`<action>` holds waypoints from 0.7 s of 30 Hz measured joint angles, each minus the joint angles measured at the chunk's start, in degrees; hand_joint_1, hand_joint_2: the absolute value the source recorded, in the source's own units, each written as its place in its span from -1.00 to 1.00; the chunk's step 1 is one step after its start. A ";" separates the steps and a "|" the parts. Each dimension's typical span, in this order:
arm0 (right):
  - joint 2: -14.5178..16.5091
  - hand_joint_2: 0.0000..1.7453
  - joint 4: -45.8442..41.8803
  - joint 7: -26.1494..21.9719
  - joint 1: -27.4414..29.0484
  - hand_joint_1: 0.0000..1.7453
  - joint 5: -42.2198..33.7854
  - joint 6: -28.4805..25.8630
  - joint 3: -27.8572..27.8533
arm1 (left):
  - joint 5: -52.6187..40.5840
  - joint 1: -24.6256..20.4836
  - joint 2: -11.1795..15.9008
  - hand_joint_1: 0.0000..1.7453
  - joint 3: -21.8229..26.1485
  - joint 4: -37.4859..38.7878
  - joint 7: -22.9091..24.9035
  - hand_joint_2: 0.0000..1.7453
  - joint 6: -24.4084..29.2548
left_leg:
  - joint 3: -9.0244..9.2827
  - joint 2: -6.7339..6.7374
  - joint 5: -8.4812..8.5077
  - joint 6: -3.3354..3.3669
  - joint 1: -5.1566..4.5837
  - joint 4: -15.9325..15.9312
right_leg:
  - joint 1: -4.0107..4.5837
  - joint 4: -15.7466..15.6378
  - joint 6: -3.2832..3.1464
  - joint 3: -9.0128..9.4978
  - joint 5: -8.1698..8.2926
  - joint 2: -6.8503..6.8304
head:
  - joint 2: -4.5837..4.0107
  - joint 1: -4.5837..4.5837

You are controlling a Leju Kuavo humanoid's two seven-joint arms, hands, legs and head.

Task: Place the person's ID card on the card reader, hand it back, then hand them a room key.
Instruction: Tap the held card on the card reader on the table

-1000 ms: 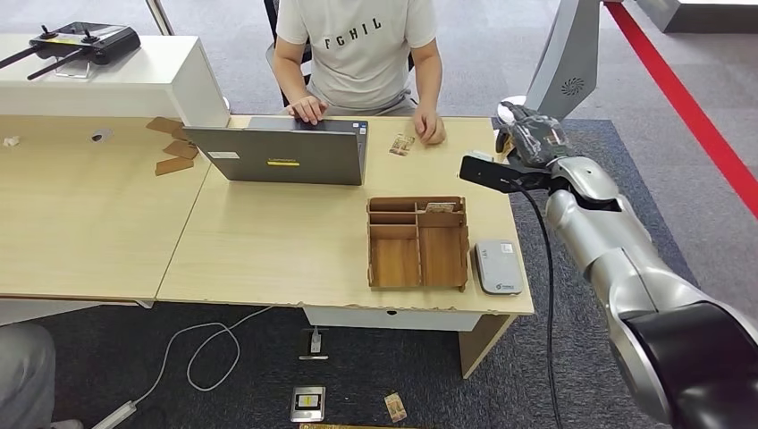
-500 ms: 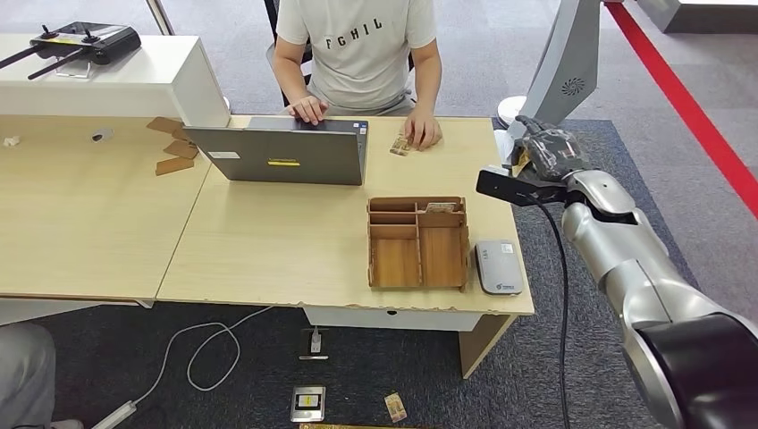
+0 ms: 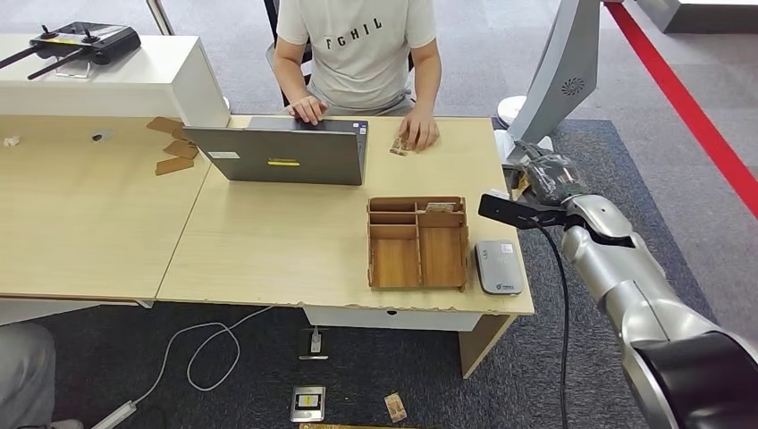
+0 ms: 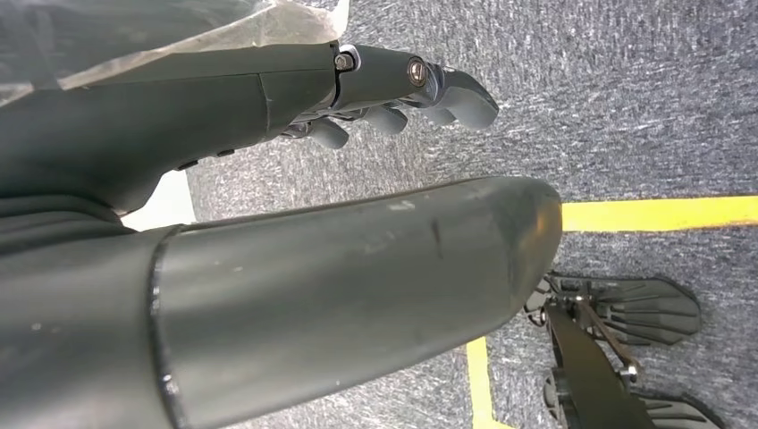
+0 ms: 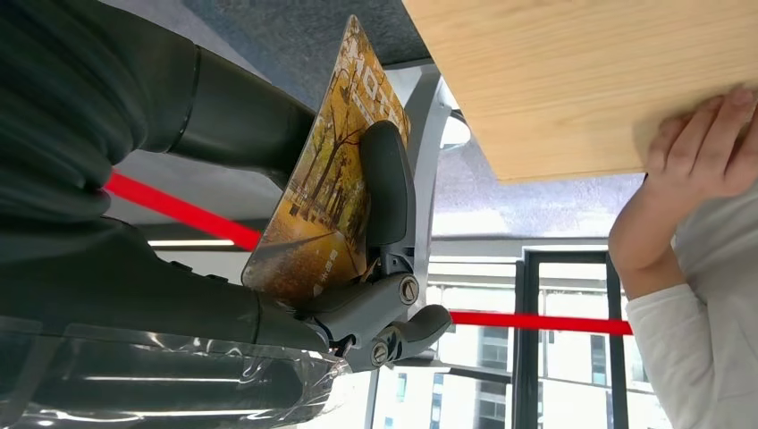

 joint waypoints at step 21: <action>-1.11 1.00 0.00 -0.37 5.71 1.00 -2.44 0.46 -1.34 | 0.54 -0.03 0.11 -1.00 0.00 0.00 0.45 -1.00 -0.25 | -0.01 0.00 0.00 0.00 0.00 0.00 | 0.00 0.00 0.00 -0.01 0.00 0.00 | 0.00 -0.01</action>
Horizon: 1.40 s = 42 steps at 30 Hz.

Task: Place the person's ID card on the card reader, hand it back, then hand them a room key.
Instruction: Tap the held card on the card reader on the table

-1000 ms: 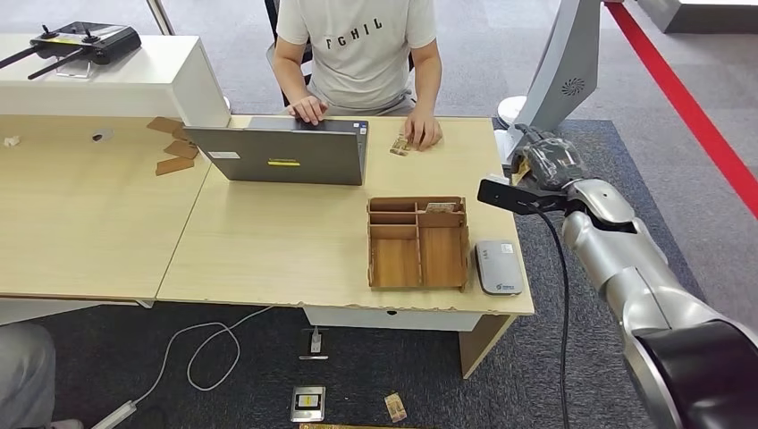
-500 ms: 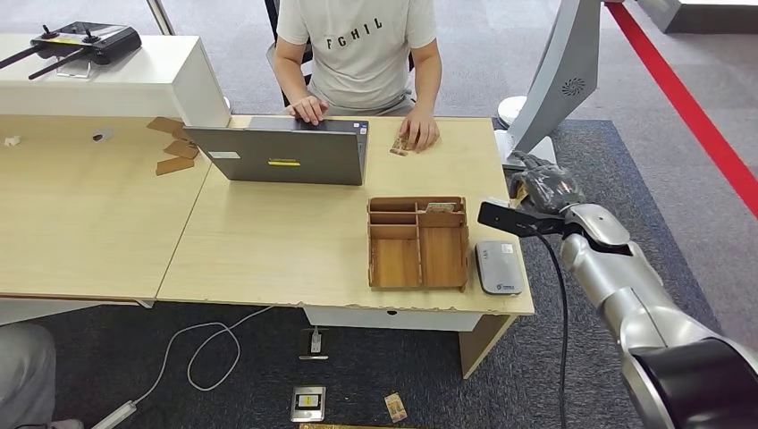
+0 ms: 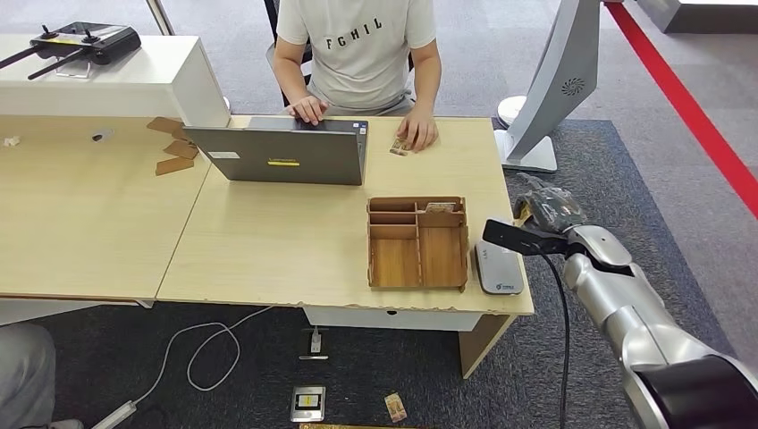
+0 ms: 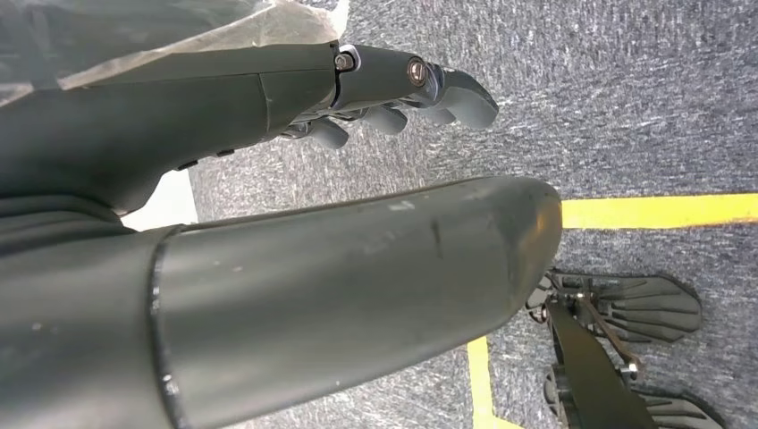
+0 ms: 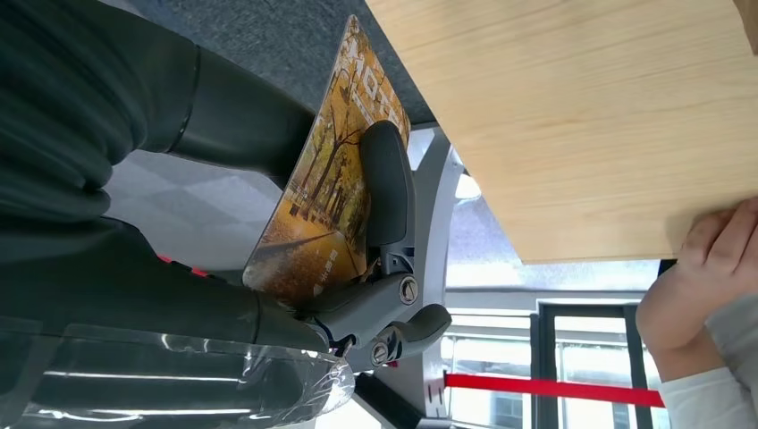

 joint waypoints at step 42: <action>1.71 1.00 -1.40 -0.86 6.43 1.00 -2.14 0.53 -0.06 | 1.30 -0.06 0.19 -1.00 0.00 0.00 0.17 -1.00 -0.02 | -0.01 0.00 0.00 0.00 0.00 -0.01 | 0.00 0.00 -0.01 0.00 -0.01 0.00 | 0.00 0.00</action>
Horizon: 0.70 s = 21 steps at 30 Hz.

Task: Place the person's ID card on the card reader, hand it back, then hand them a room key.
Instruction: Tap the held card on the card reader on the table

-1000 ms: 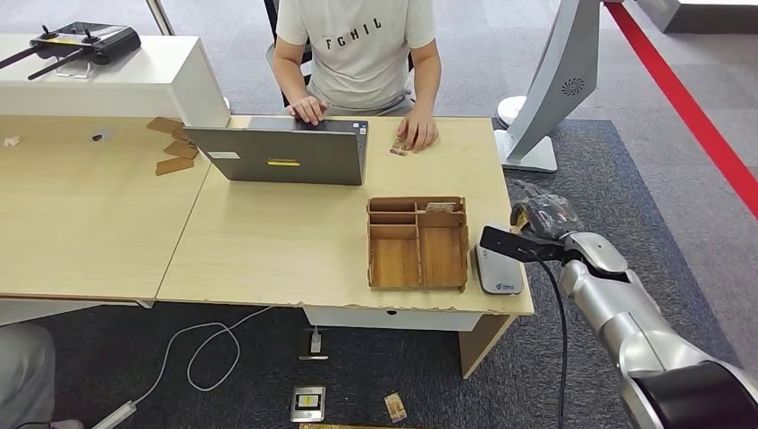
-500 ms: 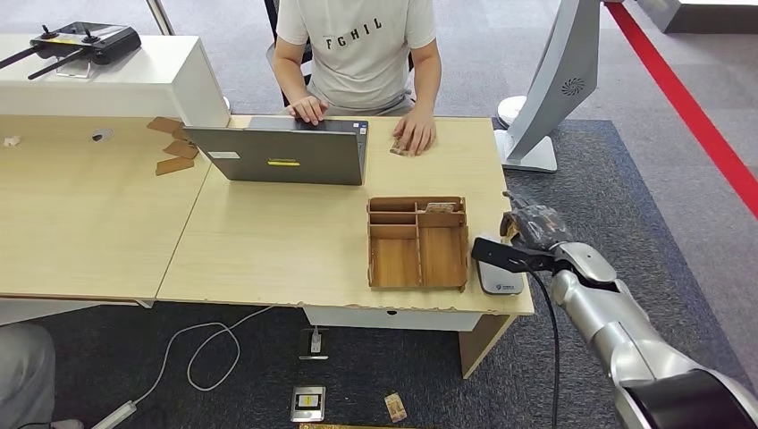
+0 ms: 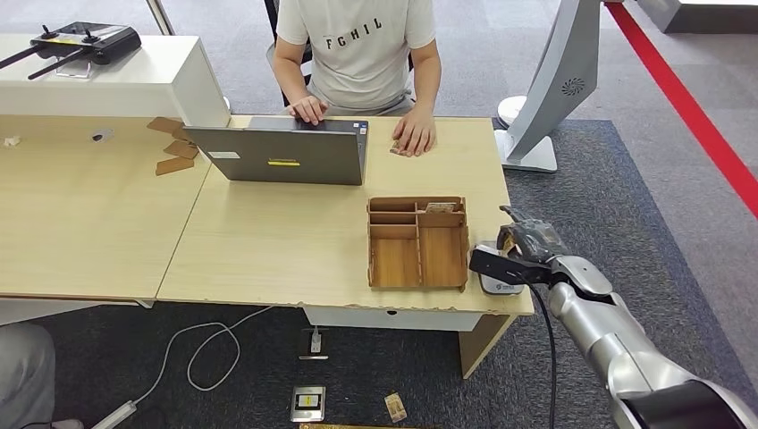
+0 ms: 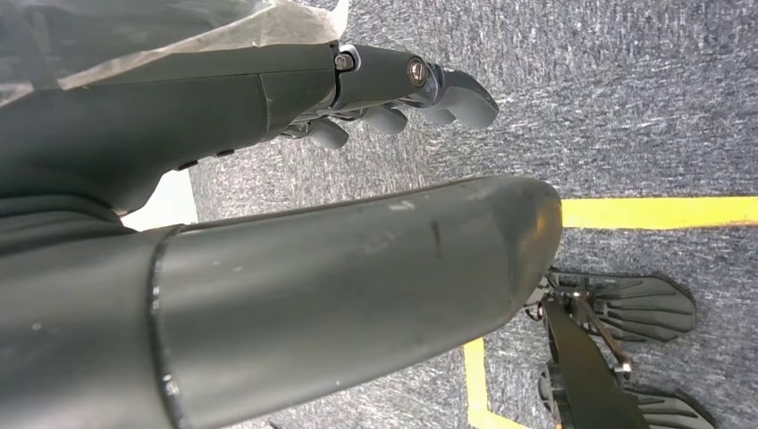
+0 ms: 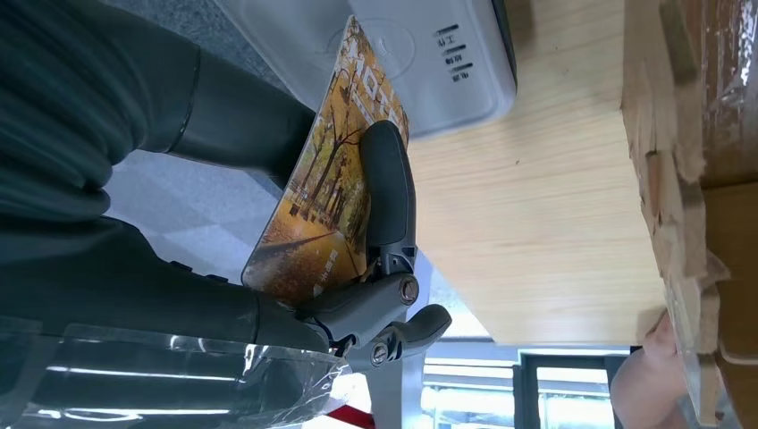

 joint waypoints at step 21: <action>0.57 1.00 -0.17 0.00 1.47 1.00 -1.27 -0.53 -0.94 | 0.16 0.00 0.00 -1.00 0.00 0.00 0.00 -1.00 0.22 | 0.02 0.00 0.00 0.00 0.00 0.00 | 0.00 0.00 0.00 0.01 0.00 0.00 | 0.00 0.01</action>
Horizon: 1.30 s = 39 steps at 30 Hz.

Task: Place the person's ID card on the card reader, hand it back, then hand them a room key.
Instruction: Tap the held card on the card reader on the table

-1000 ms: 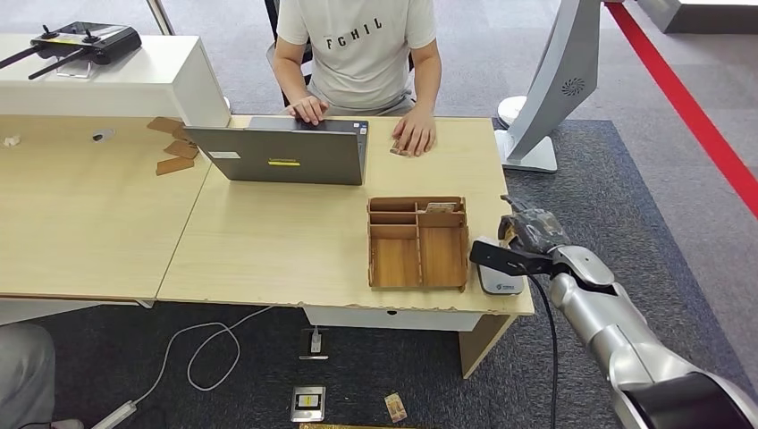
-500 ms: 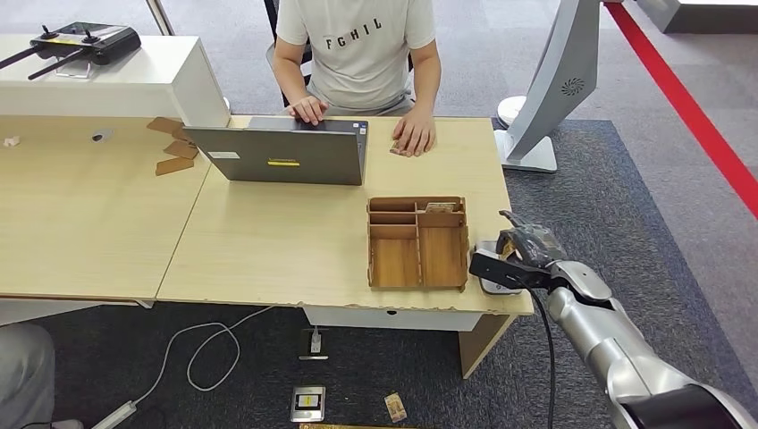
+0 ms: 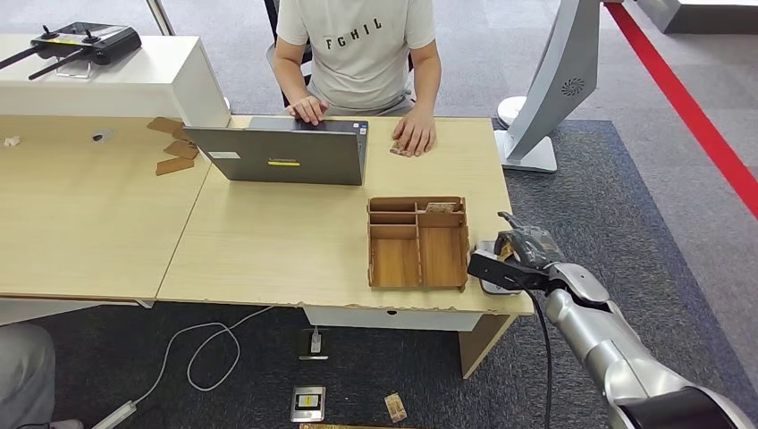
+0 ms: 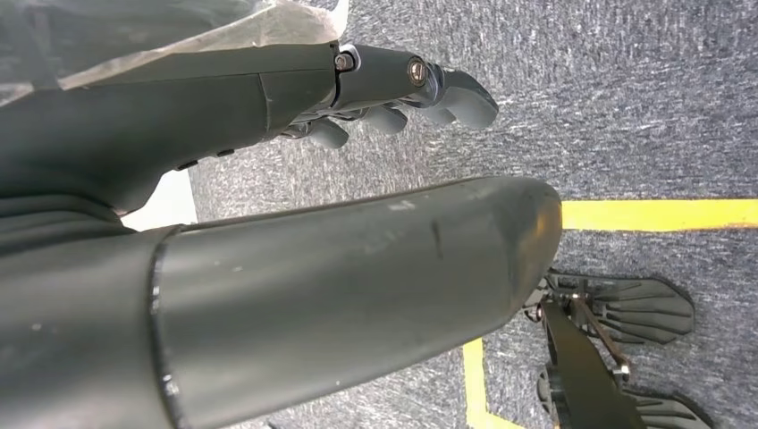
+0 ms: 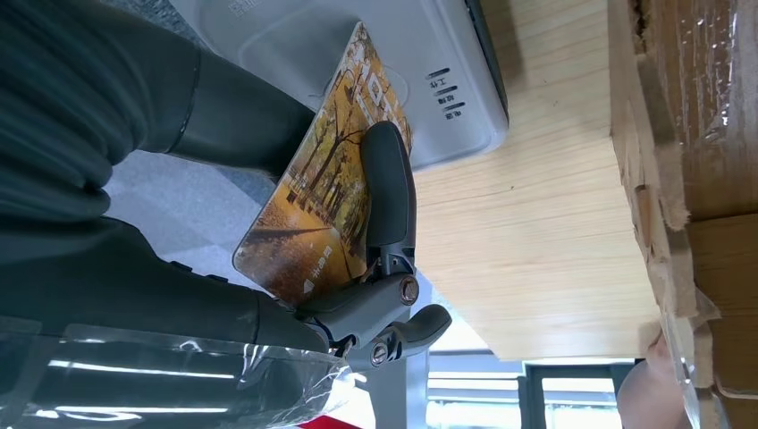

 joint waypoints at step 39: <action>4.77 1.00 -5.62 -1.77 -23.19 1.00 4.78 -0.17 1.16 | -2.24 -1.37 -0.05 -1.00 -0.79 0.00 -1.55 -1.00 -0.24 | -0.03 0.02 0.06 -0.07 0.09 0.00 | 0.00 0.03 -0.03 -0.02 0.04 0.01 | 0.00 -0.01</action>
